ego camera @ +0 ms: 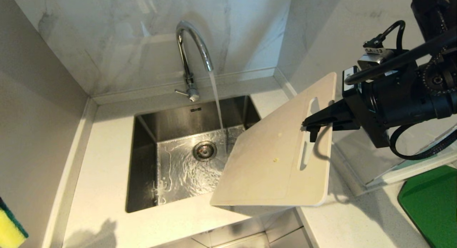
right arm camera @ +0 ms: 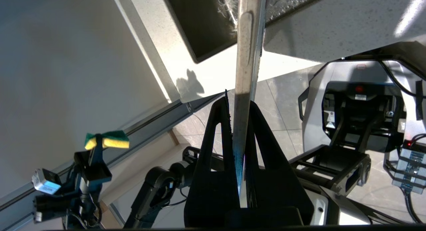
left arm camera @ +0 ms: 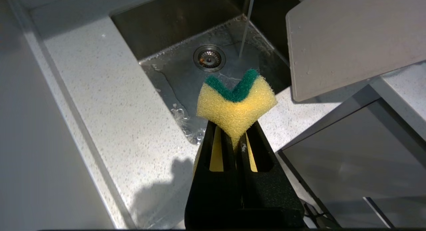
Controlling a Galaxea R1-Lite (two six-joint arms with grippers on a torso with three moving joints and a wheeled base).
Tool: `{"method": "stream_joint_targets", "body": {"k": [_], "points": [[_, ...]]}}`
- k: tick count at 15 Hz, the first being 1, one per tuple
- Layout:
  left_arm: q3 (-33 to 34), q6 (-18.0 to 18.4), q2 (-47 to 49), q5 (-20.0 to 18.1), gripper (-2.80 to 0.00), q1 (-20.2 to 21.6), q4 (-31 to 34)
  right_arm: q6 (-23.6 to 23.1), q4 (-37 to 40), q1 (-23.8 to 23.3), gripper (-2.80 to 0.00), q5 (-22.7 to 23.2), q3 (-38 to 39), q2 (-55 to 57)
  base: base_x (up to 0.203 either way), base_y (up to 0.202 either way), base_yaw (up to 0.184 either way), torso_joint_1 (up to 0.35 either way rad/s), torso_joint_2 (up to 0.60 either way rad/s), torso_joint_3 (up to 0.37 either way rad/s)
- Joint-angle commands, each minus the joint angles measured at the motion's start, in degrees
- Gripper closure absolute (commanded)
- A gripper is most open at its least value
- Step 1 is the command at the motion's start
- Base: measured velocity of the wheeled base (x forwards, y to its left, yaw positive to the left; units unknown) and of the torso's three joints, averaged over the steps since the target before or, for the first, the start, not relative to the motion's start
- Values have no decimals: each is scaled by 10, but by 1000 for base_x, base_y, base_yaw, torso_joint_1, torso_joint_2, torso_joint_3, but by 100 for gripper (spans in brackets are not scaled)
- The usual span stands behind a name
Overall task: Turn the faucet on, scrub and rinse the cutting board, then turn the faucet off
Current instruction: Put down the cleaning cloth
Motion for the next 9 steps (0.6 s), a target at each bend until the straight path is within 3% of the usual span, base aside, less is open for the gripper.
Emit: {"method": "stream_joint_targets", "body": {"k": [1,5,9], "points": [[-18,1,103,-7,0,0,-45,17,-9,0,0,2,-1,0,0,0,0,0,0,0],[-58,-1,283,-17,0,-25,-165,50,-40,0,0,2,-4,-1,0,0,0,0,0,0],[-154,-37,491,-19,0,-88,-295,51,-41,2,0,3,-4,9,0,0,0,0,0,0]]}}
